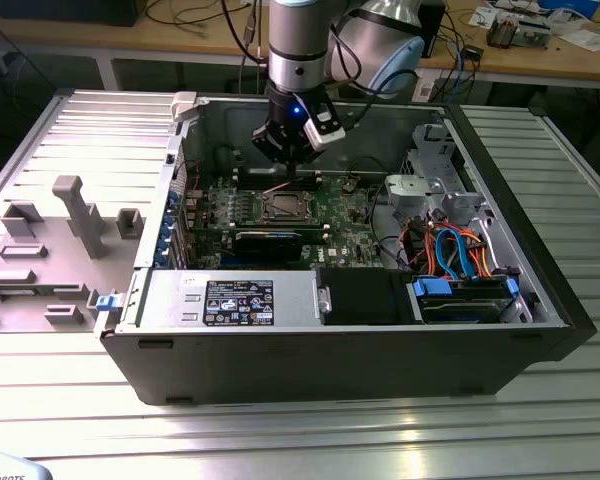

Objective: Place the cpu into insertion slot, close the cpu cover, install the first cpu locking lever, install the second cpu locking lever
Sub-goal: 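Install the first cpu locking lever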

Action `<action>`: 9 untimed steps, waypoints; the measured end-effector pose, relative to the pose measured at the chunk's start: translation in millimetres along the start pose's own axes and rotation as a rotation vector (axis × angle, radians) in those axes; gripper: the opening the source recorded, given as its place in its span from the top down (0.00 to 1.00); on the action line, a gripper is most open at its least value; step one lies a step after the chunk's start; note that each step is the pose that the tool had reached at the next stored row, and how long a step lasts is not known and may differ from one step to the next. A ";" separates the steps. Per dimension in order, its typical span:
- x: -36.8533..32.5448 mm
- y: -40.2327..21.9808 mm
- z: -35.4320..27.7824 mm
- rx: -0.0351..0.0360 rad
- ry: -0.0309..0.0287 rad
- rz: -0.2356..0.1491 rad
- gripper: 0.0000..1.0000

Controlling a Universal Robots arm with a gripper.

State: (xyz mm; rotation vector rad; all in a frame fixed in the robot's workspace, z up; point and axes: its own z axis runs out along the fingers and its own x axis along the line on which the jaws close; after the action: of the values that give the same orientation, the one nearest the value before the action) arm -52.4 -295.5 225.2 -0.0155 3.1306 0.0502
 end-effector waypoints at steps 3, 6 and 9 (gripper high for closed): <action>-2.4 0.0 2.4 0.0014 0.0000 0.000 0.89; -4.1 0.0 4.4 0.0022 0.0000 0.000 0.89; -5.0 -0.1 6.0 0.0022 0.0000 0.000 0.89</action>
State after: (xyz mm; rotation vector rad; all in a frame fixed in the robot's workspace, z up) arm -47.3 -295.4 219.2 -0.0156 3.1306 0.0468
